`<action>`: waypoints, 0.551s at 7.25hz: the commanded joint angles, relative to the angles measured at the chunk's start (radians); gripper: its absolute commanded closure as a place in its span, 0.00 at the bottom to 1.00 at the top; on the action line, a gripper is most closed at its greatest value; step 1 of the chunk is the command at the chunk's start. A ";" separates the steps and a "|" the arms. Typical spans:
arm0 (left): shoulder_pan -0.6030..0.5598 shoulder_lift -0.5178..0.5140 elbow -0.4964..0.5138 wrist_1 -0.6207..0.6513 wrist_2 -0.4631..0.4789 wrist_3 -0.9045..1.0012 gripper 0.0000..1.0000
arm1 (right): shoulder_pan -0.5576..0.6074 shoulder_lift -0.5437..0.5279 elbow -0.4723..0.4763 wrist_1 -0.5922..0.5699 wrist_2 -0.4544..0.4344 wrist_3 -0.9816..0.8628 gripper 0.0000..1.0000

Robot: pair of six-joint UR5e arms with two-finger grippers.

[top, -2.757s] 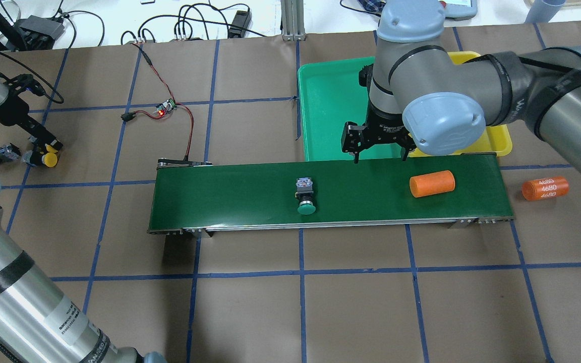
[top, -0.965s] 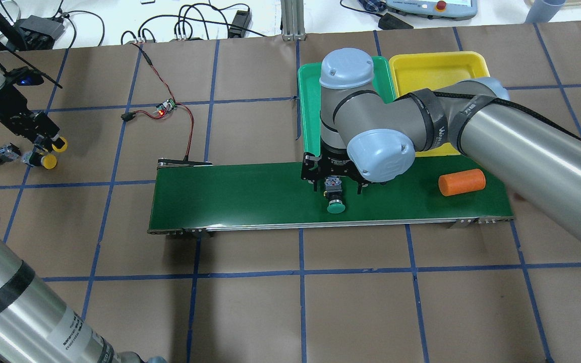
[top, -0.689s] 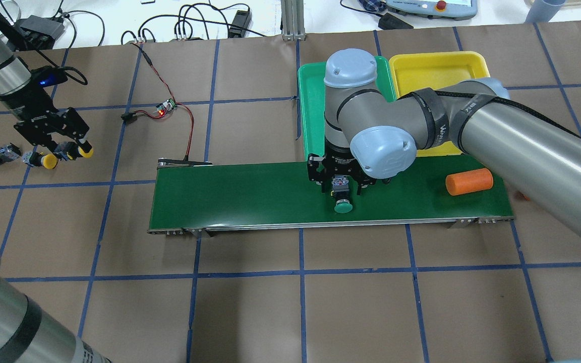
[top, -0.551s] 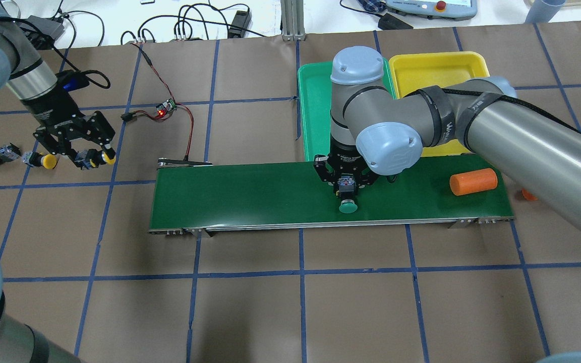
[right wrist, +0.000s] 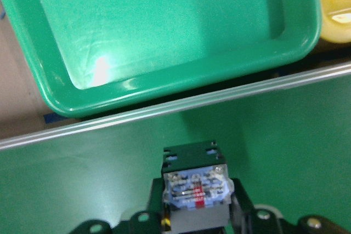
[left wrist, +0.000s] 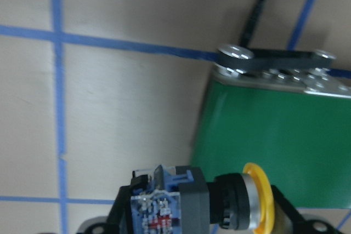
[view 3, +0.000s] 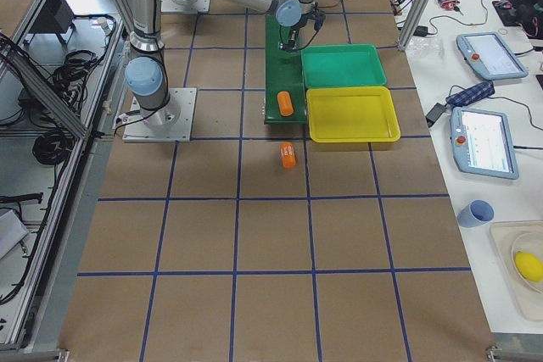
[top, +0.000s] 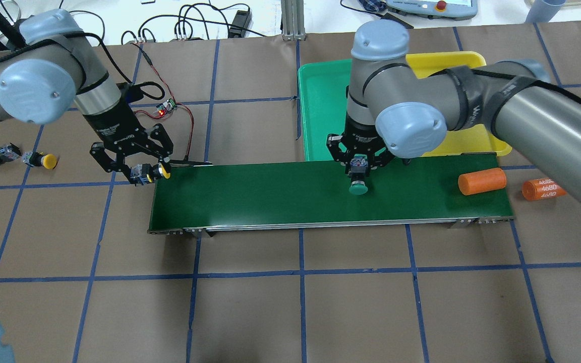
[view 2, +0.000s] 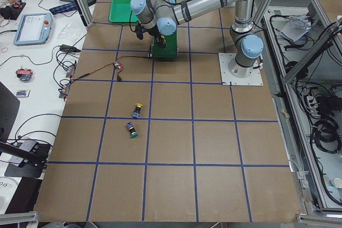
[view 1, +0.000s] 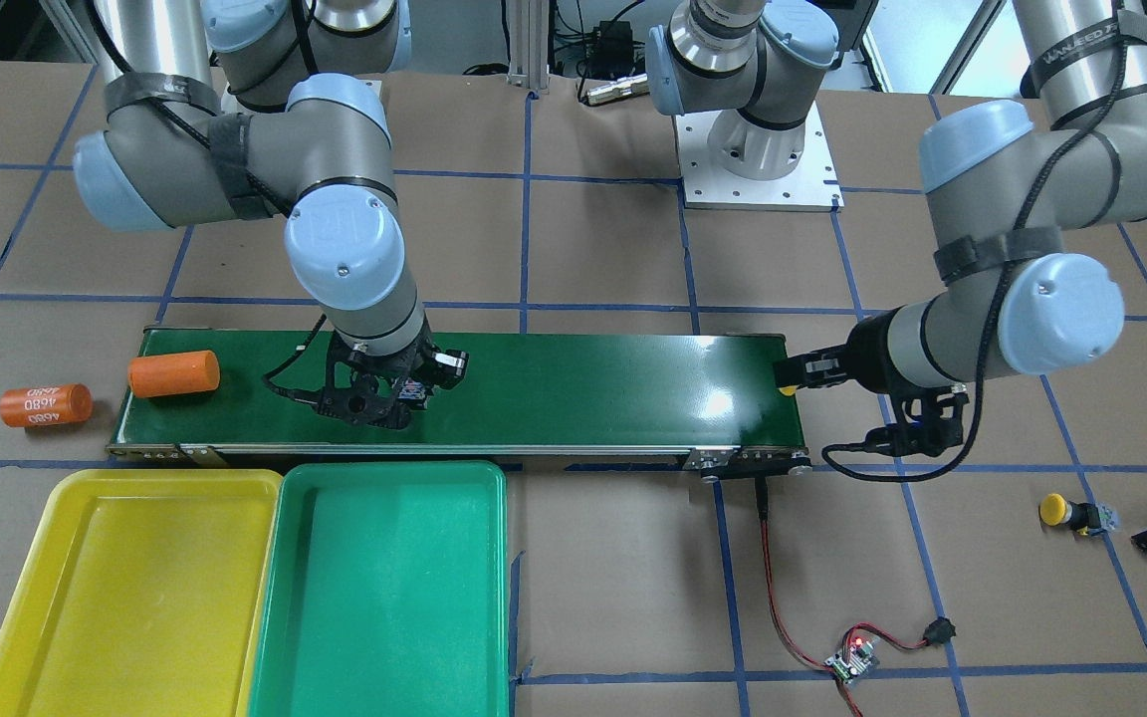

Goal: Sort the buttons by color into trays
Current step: 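Carry green button into green tray while left gripper sets yellow button down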

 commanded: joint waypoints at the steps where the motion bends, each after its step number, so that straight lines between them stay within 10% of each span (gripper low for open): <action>1: -0.151 0.015 -0.093 0.219 0.007 -0.007 1.00 | -0.123 -0.013 -0.036 -0.006 -0.003 -0.087 1.00; 4: -0.169 -0.007 -0.119 0.259 0.005 0.108 1.00 | -0.103 0.155 -0.165 -0.191 0.013 -0.152 1.00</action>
